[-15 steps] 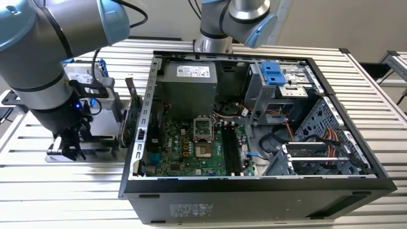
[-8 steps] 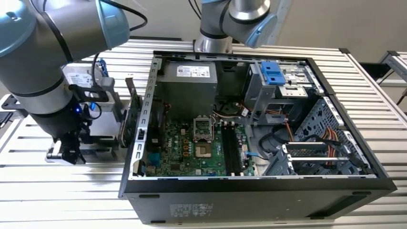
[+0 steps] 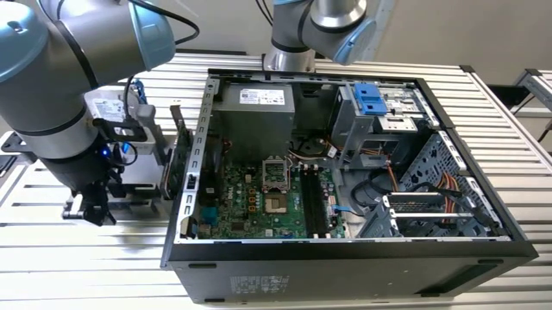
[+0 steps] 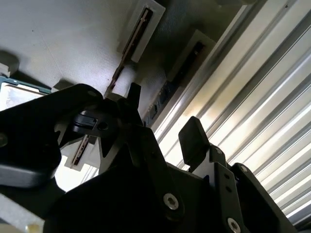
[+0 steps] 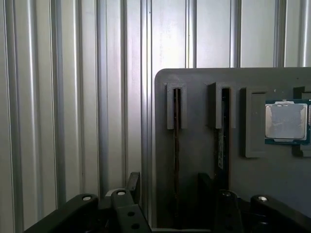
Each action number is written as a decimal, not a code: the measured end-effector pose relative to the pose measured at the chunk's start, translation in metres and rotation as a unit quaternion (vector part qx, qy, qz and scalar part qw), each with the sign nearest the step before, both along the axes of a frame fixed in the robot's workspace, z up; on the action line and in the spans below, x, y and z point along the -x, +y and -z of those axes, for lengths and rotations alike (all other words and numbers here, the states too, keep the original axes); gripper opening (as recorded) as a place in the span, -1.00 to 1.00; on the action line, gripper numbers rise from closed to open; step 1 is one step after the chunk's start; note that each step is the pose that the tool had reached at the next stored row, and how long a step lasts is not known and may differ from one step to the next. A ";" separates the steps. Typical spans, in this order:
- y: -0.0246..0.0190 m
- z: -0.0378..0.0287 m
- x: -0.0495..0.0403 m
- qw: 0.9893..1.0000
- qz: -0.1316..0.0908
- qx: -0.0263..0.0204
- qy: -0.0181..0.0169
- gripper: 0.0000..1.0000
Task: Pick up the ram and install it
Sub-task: 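Pick up the ram and move it above insertion slot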
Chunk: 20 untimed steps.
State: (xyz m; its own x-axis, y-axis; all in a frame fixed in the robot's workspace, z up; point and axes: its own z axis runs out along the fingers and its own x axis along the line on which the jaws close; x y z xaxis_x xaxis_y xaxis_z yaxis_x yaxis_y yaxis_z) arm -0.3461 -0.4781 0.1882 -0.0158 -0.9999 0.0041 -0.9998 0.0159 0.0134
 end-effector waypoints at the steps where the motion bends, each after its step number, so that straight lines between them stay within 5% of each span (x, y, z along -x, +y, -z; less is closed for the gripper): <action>1: 0.0000 0.0000 0.0000 1.000 0.000 0.000 0.000 1.00; 11: 0.0002 0.0002 -0.0001 1.000 0.000 -0.001 0.000 1.00; 16: 0.0003 0.0009 0.0000 1.000 0.000 -0.012 0.000 1.00; 20: 0.0003 0.0010 0.0000 1.000 0.000 -0.014 -0.001 1.00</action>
State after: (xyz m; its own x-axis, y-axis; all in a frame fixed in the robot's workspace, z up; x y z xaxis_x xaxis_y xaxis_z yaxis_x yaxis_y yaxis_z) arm -0.3461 -0.4778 0.1872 -0.0164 -0.9996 -0.0232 -0.9998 0.0161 0.0127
